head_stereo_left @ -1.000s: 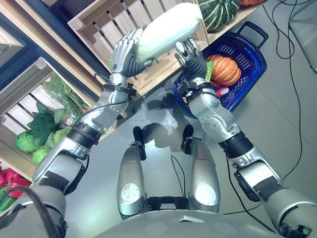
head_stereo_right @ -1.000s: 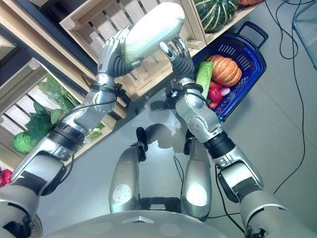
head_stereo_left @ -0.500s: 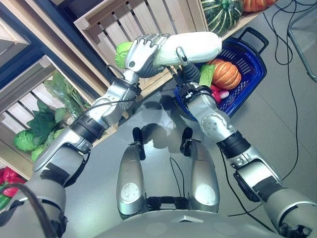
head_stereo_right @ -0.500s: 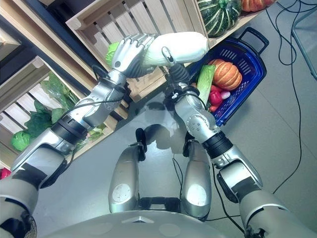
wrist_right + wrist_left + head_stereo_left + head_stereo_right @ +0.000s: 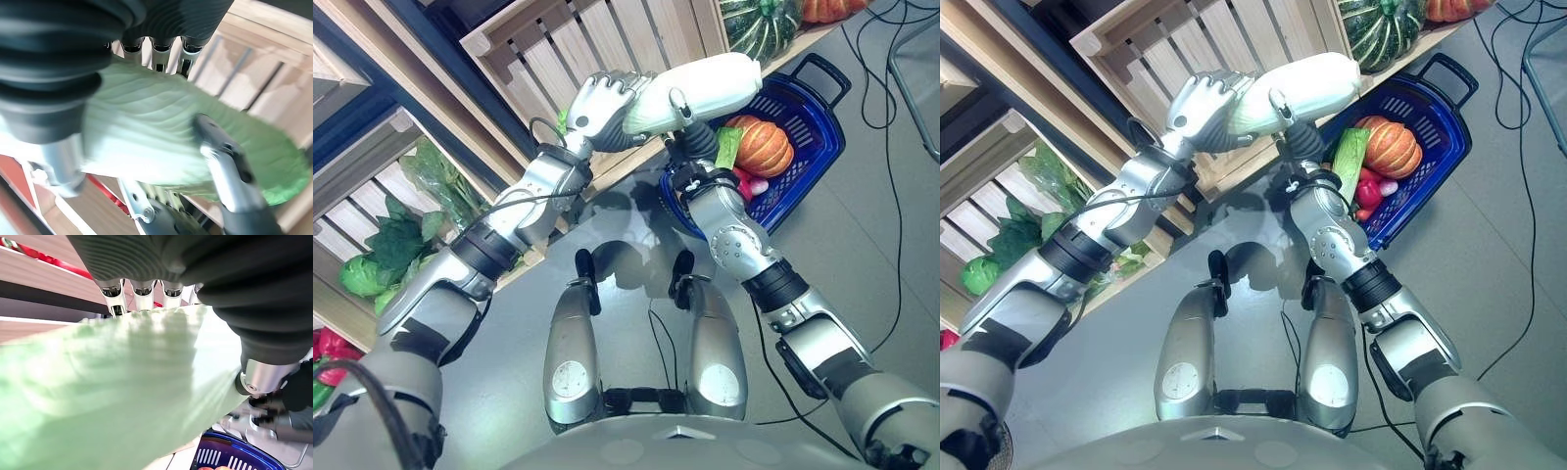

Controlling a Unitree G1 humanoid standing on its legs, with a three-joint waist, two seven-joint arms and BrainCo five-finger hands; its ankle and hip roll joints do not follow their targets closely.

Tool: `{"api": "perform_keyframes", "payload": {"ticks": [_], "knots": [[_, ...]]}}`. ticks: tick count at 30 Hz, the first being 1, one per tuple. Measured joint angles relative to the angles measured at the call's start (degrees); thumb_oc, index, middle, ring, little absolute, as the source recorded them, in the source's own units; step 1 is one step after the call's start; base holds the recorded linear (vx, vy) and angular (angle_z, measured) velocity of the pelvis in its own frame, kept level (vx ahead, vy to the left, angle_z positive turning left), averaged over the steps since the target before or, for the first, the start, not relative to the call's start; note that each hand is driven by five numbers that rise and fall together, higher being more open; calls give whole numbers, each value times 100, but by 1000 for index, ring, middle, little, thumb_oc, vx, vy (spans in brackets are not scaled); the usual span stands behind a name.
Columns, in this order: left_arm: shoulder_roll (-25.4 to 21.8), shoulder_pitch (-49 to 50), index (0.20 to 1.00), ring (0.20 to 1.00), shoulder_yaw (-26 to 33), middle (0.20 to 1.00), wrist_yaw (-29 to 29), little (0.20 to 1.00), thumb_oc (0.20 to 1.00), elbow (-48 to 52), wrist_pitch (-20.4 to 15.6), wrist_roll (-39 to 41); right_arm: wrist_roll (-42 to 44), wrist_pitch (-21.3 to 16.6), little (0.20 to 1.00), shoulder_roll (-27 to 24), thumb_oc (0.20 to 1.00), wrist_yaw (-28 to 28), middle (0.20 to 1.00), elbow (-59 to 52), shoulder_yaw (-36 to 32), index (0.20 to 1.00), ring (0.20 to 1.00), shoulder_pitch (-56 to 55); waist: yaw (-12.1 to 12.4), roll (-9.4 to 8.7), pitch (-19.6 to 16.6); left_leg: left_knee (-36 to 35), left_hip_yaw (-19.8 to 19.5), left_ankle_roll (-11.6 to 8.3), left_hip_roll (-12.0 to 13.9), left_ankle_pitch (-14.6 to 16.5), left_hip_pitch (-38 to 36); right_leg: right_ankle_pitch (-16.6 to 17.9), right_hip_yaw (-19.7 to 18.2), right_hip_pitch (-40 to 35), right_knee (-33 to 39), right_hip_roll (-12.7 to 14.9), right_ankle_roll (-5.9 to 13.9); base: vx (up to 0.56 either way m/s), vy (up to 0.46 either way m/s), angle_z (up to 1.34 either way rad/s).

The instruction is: Pick up fruits and vegetables into the basket

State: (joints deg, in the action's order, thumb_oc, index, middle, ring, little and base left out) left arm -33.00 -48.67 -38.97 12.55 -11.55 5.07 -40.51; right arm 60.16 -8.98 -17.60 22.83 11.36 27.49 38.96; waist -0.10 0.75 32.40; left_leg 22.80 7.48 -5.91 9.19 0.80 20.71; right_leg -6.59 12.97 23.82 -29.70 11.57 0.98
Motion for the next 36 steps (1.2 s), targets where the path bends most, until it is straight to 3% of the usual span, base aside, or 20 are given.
{"api": "perform_keyframes", "payload": {"ticks": [3, 5, 6, 11, 16, 22, 25, 30, 36], "knots": [[0, 117, 200, 200, -9, 200, 205, 200, 200, 31, 2, 0, -560, -14, 200, -17, 200, 80, 200, 18, 1, 200, 200, -6, -5, 2, 0, -24, 12, 6, -16, 0, 4, 10, -7, 8, 63, 11, 16, -51, 42, -1], [0, 219, 796, 796, -11, 796, 378, 796, 796, 136, 102, 0, -926, -27, 200, -36, 200, 95, 200, 18, -1, 200, 200, -4, -6, 4, 0, -32, 46, 15, -27, 6, 9, 13, -15, 37, 64, 22, 22, -36, 21, -5], [1, 259, 1000, 1000, -9, 1000, 456, 1000, 1000, 145, 130, 3, -1117, -27, 200, -51, 200, 111, 200, 22, -1, 200, 200, -5, -6, 6, 0, -33, 63, 21, -27, 12, 17, 12, -26, 56, 60, 25, 24, -2, 2, -5], [-28, 782, 1000, 1000, -3, 1000, 488, 1000, 1000, 97, 351, 480, -1746, -98, 200, -369, 200, 246, 200, 24, -445, 200, 200, -20, -25, 15, 3, -35, 82, 22, -30, 12, 78, 12, -47, 135, 44, 28, 25, -9, 1, -1], [-70, 2110, 1000, 1000, 78, 1000, 139, 1000, 1000, -470, 493, 2396, -2324, -501, 200, -828, 200, 549, 200, -166, -1681, 200, 200, -93, -92, 68, 16, -122, 189, 36, -73, -14, 139, 1, -147, 334, -32, 66, 38, -43, 22, -6], [-35, 3126, 1000, 1000, 317, 1000, -762, 1000, 1000, -522, 421, 4248, -2845, -571, 200, -1527, 200, 827, 200, -272, -2554, 200, 200, -742, -185, 182, 40, -273, 255, 70, -152, -127, 405, -5, -216, 731, -72, 129, 48, -42, 5, -1], [6, 3255, 1000, 1000, 313, 1000, -1401, 1000, 1000, -518, 376, 4835, -3115, -565, 200, -1754, 200, 983, 200, -260, -2646, 200, 200, -1012, -206, 238, 39, -337, 338, 78, -168, -156, 522, -6, -293, 941, -101, 136, 49, -43, -24, -8], [457, 3310, 1000, 1000, 241, 1000, -2263, 1000, 1000, -867, 755, 5937, -3595, -311, 200, -2123, 200, 1378, 200, 119, -2661, 200, 200, -1019, -401, 304, 40, -358, 345, 73, -181, -179, 773, -8, -314, 1235, -141, 138, 46, -2, -53, -2], [800, 3351, 1000, 1000, 282, 1000, -2816, 1000, 1000, -1443, 835, 6451, -3664, 145, 200, -2284, 200, 1392, 200, 867, -2577, 200, 200, -623, -293, 360, 41, -416, 370, 77, -233, -217, 981, -7, -388, 1538, -241, 175, 48, 2, -25, 0]]}}
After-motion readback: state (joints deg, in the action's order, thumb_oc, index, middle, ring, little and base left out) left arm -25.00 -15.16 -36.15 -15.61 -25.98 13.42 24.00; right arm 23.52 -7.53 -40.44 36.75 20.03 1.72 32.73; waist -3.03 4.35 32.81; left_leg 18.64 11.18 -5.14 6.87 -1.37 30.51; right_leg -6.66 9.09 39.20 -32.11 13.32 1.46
